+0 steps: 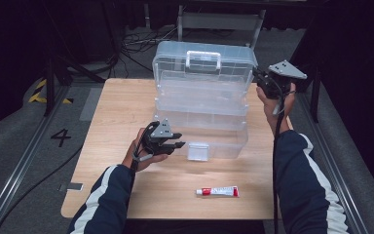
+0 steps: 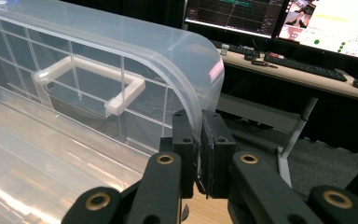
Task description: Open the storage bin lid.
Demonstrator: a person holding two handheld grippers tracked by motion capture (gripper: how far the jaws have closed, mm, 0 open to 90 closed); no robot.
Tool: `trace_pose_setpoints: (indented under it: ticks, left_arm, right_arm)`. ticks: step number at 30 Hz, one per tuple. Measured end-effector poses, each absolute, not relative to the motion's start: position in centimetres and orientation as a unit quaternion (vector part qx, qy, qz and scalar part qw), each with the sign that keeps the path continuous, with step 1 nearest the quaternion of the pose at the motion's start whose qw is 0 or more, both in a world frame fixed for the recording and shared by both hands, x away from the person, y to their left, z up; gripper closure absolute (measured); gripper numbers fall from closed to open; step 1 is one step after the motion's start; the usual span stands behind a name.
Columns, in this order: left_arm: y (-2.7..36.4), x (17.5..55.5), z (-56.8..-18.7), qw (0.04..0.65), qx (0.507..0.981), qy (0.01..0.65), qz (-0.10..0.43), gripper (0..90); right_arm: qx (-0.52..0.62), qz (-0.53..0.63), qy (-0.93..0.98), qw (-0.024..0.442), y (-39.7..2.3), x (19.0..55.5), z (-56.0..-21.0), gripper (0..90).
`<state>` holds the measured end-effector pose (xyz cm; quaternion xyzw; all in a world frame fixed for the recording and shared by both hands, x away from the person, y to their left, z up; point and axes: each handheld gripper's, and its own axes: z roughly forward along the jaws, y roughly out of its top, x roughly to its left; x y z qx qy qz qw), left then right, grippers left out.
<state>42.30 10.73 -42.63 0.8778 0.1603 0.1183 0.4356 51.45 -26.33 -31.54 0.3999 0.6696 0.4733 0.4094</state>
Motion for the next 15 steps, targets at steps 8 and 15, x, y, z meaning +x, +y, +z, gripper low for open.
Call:
trace_pose_setpoints:
  ticks: [8, 15]
  left_arm:
    - [10.7, 42.3, -42.7, 0.439, 0.876, 0.160, 0.122, 66.0]
    - [10.7, 42.3, -42.7, 0.440, 0.876, 0.162, 0.118, 66.1]
  right_arm:
    - [0.411, 0.470, 0.670, 0.403, -26.3, 52.7, -31.3, 85.5]
    - [0.410, 0.461, 0.676, 0.404, -26.3, 53.5, -31.2, 85.3]
